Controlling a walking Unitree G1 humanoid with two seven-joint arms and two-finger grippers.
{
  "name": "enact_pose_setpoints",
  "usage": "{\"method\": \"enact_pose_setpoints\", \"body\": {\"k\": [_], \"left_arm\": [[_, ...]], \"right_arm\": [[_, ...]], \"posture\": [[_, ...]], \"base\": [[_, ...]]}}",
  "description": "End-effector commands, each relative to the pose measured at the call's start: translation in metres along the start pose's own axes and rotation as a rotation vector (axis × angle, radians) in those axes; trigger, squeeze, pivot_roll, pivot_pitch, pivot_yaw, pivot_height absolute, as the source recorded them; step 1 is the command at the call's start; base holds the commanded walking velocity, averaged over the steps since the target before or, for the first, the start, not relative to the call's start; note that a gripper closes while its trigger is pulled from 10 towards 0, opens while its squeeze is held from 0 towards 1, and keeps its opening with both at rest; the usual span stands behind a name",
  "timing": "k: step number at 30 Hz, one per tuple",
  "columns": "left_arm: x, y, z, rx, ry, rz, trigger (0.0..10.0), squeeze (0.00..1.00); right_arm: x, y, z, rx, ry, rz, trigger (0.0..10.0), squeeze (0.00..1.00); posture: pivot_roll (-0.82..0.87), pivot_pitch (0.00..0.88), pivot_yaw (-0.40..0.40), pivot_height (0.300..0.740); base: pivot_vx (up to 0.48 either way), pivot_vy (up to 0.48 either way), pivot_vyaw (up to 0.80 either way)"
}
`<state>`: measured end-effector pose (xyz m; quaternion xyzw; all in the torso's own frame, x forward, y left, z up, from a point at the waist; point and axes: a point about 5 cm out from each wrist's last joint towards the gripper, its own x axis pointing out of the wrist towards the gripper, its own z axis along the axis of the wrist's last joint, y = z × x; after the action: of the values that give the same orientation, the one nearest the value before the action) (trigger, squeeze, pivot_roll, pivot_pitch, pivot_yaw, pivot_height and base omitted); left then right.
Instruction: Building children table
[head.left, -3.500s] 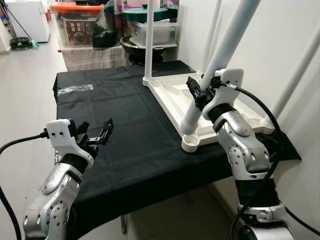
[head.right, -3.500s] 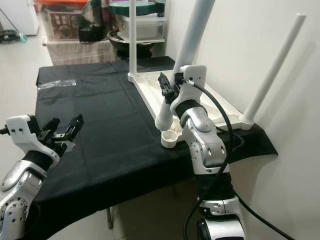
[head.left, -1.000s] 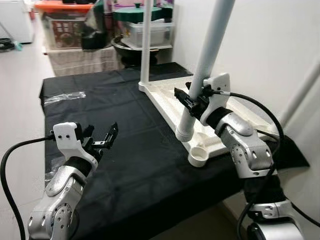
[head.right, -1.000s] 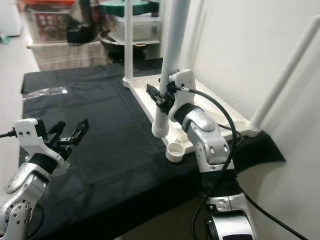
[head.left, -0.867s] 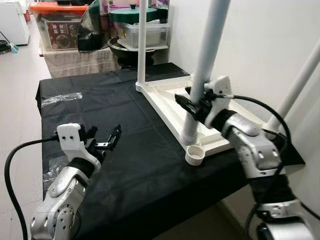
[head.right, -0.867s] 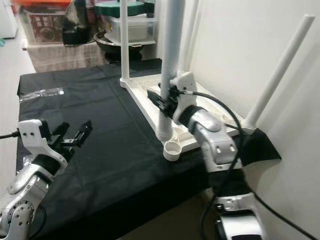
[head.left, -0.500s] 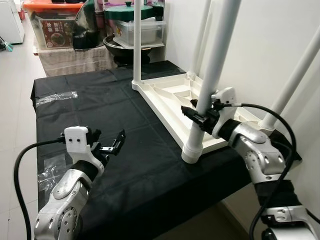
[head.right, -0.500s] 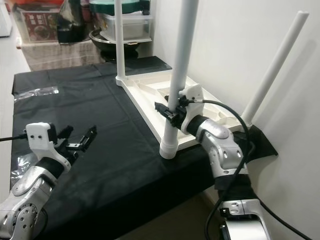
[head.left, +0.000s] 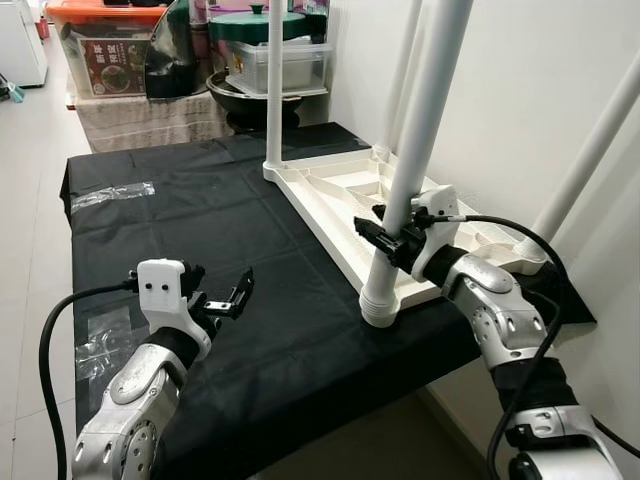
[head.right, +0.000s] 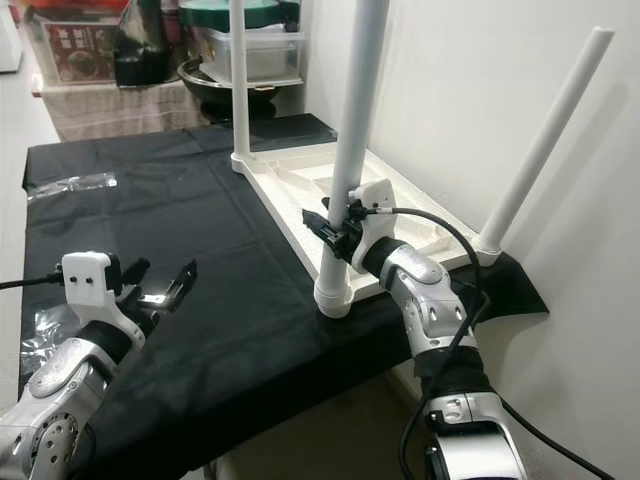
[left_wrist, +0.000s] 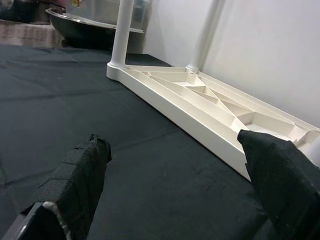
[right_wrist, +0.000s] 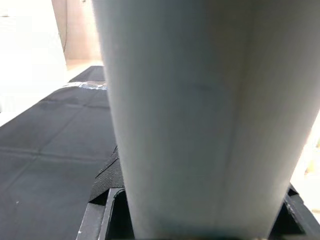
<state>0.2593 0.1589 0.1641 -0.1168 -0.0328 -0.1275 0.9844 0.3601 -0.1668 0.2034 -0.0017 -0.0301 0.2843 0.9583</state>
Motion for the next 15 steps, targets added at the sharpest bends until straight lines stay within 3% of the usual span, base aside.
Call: {"method": "enact_pose_setpoints", "body": {"k": [1, 6, 15], "left_arm": [[-0.001, -0.001, -0.003, 0.018, 0.016, -0.005, 10.0, 0.0], [-0.001, -0.002, -0.004, 0.018, 0.016, -0.015, 10.0, 0.0], [0.002, -0.004, -0.005, 0.029, 0.036, -0.026, 10.0, 0.0]], "right_arm": [[-0.004, -0.01, -0.003, 0.025, 0.006, -0.05, 10.0, 0.0], [-0.004, -0.013, 0.008, 0.049, -0.044, -0.08, 10.0, 0.0], [0.009, 0.006, 0.031, 0.097, -0.171, -0.086, 10.0, 0.0]], "posture": [[0.04, 0.0, -0.081, 0.74], [0.04, 0.0, -0.076, 0.74], [0.04, 0.0, -0.075, 0.74]], "base": [[0.0, 0.0, 0.0], [0.0, -0.201, 0.0], [0.0, -0.461, 0.0]]}}
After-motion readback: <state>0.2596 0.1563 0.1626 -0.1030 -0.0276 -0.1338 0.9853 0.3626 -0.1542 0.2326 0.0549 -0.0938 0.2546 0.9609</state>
